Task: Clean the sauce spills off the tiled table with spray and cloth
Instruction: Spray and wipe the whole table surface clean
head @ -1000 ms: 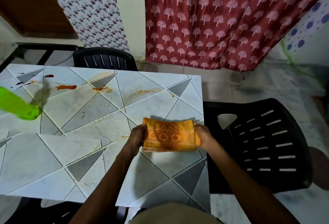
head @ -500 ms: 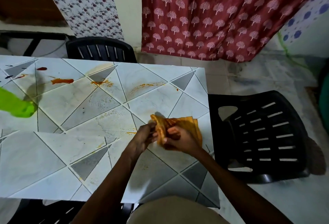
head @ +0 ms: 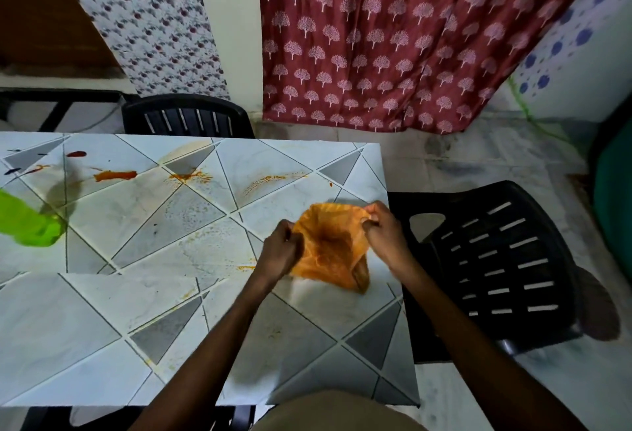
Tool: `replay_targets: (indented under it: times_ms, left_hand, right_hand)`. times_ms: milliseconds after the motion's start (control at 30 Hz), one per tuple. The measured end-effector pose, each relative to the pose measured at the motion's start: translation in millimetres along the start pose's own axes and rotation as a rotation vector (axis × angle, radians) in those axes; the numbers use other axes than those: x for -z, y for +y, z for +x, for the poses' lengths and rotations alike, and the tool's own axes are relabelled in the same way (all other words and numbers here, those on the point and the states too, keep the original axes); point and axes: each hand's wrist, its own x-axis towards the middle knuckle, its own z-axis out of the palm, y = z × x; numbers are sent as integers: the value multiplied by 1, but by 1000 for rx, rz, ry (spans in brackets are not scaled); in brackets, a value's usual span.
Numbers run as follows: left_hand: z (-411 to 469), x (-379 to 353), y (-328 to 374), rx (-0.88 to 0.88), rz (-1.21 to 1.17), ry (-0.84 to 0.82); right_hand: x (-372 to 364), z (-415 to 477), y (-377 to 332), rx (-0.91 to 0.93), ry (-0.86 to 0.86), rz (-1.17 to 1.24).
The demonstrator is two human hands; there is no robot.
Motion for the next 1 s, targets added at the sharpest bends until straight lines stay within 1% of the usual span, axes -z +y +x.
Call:
replay_targets:
  times_ms: [67,133,200,267,367,467,567,633,700,767,867,1000]
  left_hand:
    - [4,20,21,-205,44,51]
    - [8,42,39,-388,108,62]
    - [15,61,52,-490,228,77]
    - [25,74,62,-526,337,110]
    - [36,83,74,-530,446,203]
    - [38,84,80,-550,499,294]
    - [33,82,70,-573,534,316]
    - [28,75,52,-552,545,264]
    - [24,65,25,-495,549,180]
    - [18,52,-4,-419,550,79]
    - [3,32,-45,-349,571,-22]
    - [-18,2,-83,-237,513,-157]
  right_hand:
    - [32,9,-16,71,88,-53]
    - [55,16,-26,136,122,-104]
    - [70,23,-30,198,143,-183]
    - [75,32,-31,228,160,-242]
    - [72,44,-35,244,185,-239]
    - [65,46,-39,264,257,-223]
    - [59,39,-34,274,293,-268]
    - [54,30,-20,254,248,-307]
    - [48,20,0,226,179,-350]
    - [39,10,24,159,90,-382]
    - [22,-6,56,52,-59,-472]
    - [2,-22,84,-49,-210,-586]
